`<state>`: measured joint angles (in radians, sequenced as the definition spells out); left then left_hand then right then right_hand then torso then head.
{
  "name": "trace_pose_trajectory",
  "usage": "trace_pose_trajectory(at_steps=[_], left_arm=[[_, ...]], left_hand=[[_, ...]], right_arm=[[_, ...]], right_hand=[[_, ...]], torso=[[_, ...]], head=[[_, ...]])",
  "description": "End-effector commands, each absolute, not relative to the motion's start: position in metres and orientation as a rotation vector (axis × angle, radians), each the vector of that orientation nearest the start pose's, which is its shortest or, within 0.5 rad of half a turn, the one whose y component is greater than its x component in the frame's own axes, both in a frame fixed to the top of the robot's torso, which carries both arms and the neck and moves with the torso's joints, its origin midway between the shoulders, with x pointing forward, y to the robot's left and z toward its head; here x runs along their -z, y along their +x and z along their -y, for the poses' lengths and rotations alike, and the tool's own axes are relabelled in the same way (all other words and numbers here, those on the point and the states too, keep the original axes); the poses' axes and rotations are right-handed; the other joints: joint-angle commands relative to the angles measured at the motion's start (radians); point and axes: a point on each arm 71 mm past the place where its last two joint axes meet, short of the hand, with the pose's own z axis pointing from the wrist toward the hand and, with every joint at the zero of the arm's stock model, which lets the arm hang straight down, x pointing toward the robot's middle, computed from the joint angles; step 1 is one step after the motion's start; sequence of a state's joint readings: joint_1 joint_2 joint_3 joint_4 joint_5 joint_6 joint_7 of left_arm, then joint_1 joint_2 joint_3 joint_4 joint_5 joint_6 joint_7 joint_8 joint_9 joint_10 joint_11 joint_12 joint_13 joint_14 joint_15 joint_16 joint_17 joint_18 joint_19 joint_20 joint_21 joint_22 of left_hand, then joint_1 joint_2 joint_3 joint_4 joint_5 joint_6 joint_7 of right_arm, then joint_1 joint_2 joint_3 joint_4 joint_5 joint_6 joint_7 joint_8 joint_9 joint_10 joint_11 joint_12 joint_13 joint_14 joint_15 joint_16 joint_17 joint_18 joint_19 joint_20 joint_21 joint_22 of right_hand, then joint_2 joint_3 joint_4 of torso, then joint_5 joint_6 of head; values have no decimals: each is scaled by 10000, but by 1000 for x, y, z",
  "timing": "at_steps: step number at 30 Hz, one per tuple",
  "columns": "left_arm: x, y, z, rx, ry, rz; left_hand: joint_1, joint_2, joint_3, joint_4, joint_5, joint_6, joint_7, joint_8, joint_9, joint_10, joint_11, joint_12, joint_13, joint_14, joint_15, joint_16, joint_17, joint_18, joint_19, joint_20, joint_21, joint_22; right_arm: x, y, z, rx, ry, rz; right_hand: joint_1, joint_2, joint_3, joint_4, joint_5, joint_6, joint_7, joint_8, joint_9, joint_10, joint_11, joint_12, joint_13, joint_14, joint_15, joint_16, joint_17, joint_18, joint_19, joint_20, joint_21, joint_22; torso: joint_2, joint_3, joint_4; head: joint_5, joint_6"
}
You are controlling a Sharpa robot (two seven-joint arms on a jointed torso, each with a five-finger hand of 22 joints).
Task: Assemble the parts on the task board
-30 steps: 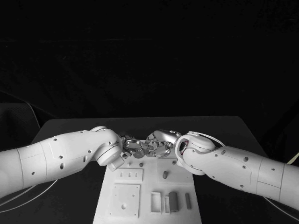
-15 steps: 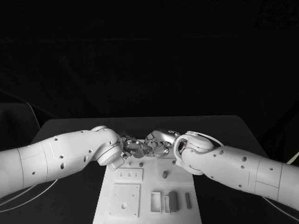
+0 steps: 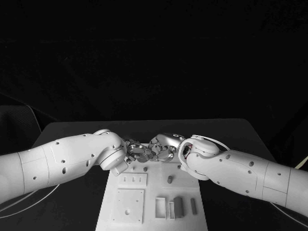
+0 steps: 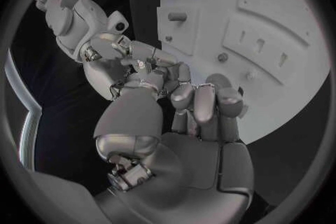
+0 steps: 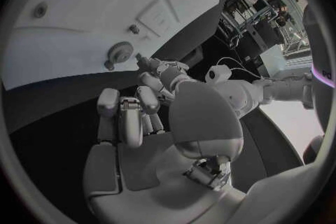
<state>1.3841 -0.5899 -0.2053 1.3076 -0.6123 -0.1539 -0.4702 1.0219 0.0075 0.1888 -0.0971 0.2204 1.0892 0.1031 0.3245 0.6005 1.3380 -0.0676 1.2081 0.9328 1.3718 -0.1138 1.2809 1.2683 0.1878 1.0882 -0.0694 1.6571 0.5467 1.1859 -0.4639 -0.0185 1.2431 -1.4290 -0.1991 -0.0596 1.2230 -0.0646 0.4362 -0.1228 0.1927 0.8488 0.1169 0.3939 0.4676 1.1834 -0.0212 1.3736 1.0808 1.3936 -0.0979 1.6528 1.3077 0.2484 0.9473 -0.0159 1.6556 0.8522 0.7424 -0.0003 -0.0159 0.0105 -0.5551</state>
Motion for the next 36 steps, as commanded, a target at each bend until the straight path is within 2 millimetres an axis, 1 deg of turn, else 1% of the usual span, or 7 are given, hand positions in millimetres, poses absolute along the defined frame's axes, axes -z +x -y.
trace_pose_trajectory(at_steps=[1, 19, 21, 26, 27, 28, 36], left_arm=[[197, 527, -152, 6461, -6249, -22051], [197, 526, -150, 6449, -6229, -22092], [197, 527, -150, 6472, -6279, -22075], [197, 527, -151, 6528, -6437, -21994], [197, 527, -150, 6556, -6424, -21981], [196, 527, -150, 6576, -6416, -21980], [196, 527, -150, 6696, -6577, -21927]], left_hand=[[115, 1, 51, 4, -1, -126, 305, 63, 16, 46, -58, -11, -15, 9, -13, 46, -12, 628, 47, -42, 261, -10], [248, -33, 132, -58, 111, -198, 324, 14, -27, 55, -57, -12, -20, 9, -11, 50, -25, 618, 50, -38, 267, -18], [434, 84, 326, -95, 440, -198, 328, 3, -68, 80, -57, -10, -27, 22, -10, 62, -43, 604, 59, -33, 277, -30], [935, 273, 884, -221, 640, -174, 325, -1, -139, 101, -60, -19, -43, 27, -9, 80, -74, 590, 53, -34, 296, -50], [1326, 153, 1691, -165, 76, -115, 397, 16, -201, 121, -45, -27, -58, 24, 5, 98, -98, 546, 43, -13, 322, -71], [1368, 18, 2007, -126, -101, -110, 349, 17, -226, 130, -37, -31, -64, 27, 9, 107, -106, 534, 44, -10, 337, -78], [1689, 91, 2784, -244, -165, -55, 323, 48, -257, 146, -39, -38, -74, 27, 9, 128, -116, 531, 31, -19, 379, -87]], right_arm=[[202, 515, 72, -7973, -2785, -17467], [202, 513, 69, -7989, -2831, -17451], [202, 513, 69, -7987, -2835, -17459], [202, 512, 69, -7997, -2848, -17470], [202, 512, 69, -7998, -2852, -17478], [202, 512, 69, -7994, -2851, -17480], [202, 512, 69, -7966, -2848, -17490]], right_hand=[[21, -64, 64, 6, 54, 482, 409, 40, 14, 12, -50, 34, -14, 25, -22, 292, 306, 134, 60, 28, 753, -10], [20, -63, 70, 12, 59, 506, 407, 46, 18, 22, -52, 38, -16, 27, -23, 294, 298, 134, 69, 28, 757, -10], [20, -62, 71, 13, 60, 508, 406, 47, 18, 23, -52, 39, -16, 28, -23, 294, 297, 134, 70, 28, 758, -10], [20, -61, 74, 15, 62, 517, 405, 49, 19, 27, -53, 41, -17, 28, -24, 295, 293, 134, 73, 28, 759, -9], [20, -61, 74, 15, 62, 519, 405, 50, 20, 27, -53, 41, -17, 35, -24, 298, 300, 134, 74, 28, 760, -9], [20, -61, 75, 16, 62, 521, 405, 50, 20, 28, -54, 41, -17, 29, -24, 295, 293, 134, 75, 28, 760, -9], [20, -60, 78, 18, 64, 531, 404, 53, 21, 33, -55, 43, -18, 24, -25, 293, 283, 134, 79, 27, 762, -9]], torso=[[1, 5, -4], [2, 3, -2], [2, 2, -3], [2, 3, -1], [2, 4, -2], [3, 4, -2], [2, 1, -2]], head=[[15, 0], [27, -26], [24, -28], [40, -42], [56, -33], [62, -41], [68, -53]])
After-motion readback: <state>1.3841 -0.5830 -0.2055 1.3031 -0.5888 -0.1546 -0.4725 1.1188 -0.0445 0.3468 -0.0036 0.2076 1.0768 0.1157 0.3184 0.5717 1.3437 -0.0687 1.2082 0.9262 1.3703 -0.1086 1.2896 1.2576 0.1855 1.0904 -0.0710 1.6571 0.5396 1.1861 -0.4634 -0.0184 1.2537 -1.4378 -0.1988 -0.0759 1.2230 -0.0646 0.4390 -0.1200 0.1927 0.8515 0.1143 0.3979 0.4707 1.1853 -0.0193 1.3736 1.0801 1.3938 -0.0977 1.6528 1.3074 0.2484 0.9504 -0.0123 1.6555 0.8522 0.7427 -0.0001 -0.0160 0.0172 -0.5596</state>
